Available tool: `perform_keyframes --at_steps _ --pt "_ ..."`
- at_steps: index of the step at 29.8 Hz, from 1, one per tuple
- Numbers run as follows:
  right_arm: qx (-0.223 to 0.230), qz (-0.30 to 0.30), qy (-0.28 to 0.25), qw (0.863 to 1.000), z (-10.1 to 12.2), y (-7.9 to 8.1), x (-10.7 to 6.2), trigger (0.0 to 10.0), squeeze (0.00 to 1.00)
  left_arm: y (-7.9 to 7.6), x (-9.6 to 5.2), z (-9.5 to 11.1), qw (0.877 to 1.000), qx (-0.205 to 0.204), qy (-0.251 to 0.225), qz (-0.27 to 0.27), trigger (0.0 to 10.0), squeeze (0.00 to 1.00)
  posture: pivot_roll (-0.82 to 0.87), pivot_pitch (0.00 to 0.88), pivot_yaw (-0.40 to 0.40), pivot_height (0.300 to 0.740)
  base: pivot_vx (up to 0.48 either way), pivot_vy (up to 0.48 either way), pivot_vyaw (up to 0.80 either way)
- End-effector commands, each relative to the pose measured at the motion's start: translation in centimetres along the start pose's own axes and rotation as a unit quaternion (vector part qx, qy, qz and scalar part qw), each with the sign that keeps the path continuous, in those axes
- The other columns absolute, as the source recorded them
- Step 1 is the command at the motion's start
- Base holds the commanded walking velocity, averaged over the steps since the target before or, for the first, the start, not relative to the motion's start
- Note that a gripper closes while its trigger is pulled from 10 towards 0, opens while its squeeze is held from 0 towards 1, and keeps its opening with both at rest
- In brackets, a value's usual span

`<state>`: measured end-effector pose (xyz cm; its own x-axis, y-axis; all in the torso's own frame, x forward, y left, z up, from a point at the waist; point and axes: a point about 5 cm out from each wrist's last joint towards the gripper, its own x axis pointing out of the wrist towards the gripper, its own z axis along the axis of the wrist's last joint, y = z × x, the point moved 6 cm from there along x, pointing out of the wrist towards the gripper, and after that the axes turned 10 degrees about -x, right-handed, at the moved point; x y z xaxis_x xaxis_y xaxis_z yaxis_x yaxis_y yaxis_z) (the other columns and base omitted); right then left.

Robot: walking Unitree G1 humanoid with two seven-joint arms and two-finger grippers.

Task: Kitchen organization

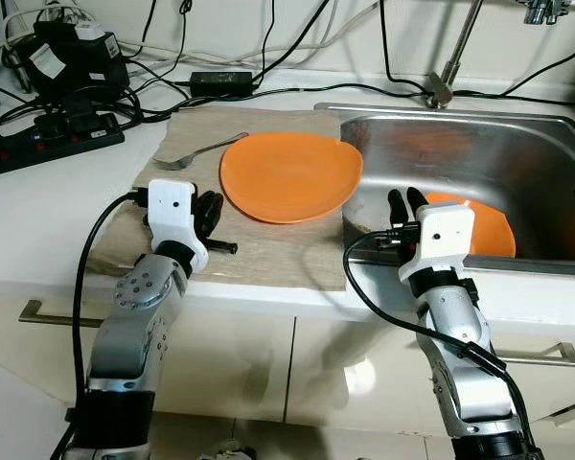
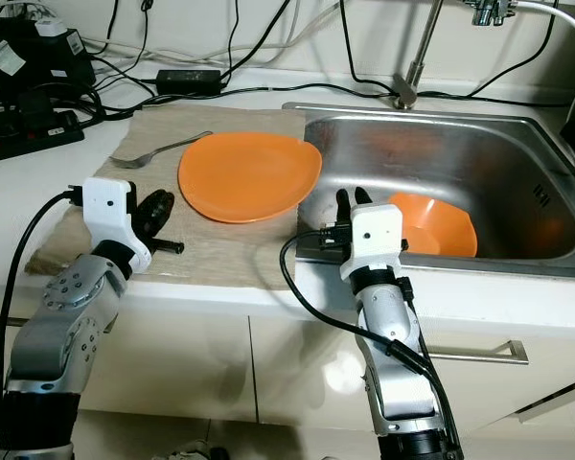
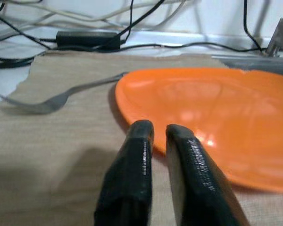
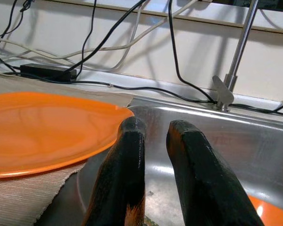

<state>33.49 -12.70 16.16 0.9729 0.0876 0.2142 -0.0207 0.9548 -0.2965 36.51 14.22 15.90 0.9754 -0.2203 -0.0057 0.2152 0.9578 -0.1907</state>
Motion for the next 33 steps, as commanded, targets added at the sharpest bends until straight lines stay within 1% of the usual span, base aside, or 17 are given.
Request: perform_keyframes --at_steps 1,5,12,18,19,22,24,27,28,29,33 --pt "-0.003 0.006 -0.010 1.000 0.3 0.2 0.4 10.0 0.00 -0.2 0.4 0.2 1.000 0.001 -0.003 -0.001 10.0 1.00 0.00 0.000 0.005 0.740 0.000 0.000 0.00" --pt "-0.004 0.005 -0.012 1.000 0.4 0.1 0.4 10.0 0.00 -0.4 0.5 -0.1 1.000 -0.002 0.000 -0.005 10.0 1.00 0.00 0.000 0.005 0.740 0.000 0.000 0.00" --pt "-0.006 0.004 -0.011 1.000 0.2 -0.1 0.3 10.0 0.00 -0.2 0.6 -1.0 1.000 -0.005 0.017 -0.007 10.0 1.00 -0.01 0.000 0.003 0.740 0.000 0.000 0.00" --pt "-0.006 0.004 -0.012 1.000 0.3 -0.1 0.3 10.0 0.00 -0.2 0.7 -1.3 1.000 -0.009 0.025 -0.004 10.0 1.00 -0.01 0.000 0.005 0.740 0.000 0.000 0.00" --pt "-0.006 0.003 -0.012 1.000 0.3 -0.1 0.4 10.0 0.00 0.0 0.9 -1.4 0.999 -0.020 0.032 0.001 10.0 0.00 -0.01 0.000 0.006 0.740 0.000 0.000 0.00" --pt "-0.005 0.003 -0.013 1.000 0.3 -0.1 0.4 10.0 0.00 0.4 1.3 -1.3 0.999 -0.024 0.034 0.010 10.0 0.00 -0.01 0.000 0.005 0.740 0.000 0.000 0.00" --pt "-0.006 0.003 -0.012 1.000 0.2 -0.1 0.3 10.0 0.00 0.9 1.6 -0.8 0.999 -0.032 0.027 0.020 10.0 0.00 -0.01 0.000 0.004 0.740 0.000 0.000 0.00" --pt "-0.007 0.003 -0.011 1.000 0.1 -0.1 0.3 10.0 0.00 1.5 1.9 -0.5 0.997 -0.072 0.027 0.032 10.0 0.00 -0.01 0.000 0.002 0.740 0.000 0.000 0.00" --pt "-0.007 0.003 -0.010 1.000 0.1 -0.1 0.3 10.0 0.00 1.6 2.0 -0.5 0.996 -0.081 0.028 0.036 10.0 0.00 -0.01 0.000 0.001 0.740 0.000 0.000 0.00" --pt "-0.007 0.003 -0.010 1.000 0.1 -0.1 0.3 10.0 0.00 1.6 2.0 -0.5 0.996 -0.081 0.028 0.036 10.0 0.00 -0.01 0.000 0.001 0.740 0.000 0.000 0.00" --pt "-0.007 0.004 -0.009 1.000 0.0 -0.1 0.2 10.0 0.00 2.3 2.8 -0.3 0.991 -0.121 0.027 0.054 10.0 0.00 -0.02 0.000 -0.005 0.740 0.000 0.000 0.00"
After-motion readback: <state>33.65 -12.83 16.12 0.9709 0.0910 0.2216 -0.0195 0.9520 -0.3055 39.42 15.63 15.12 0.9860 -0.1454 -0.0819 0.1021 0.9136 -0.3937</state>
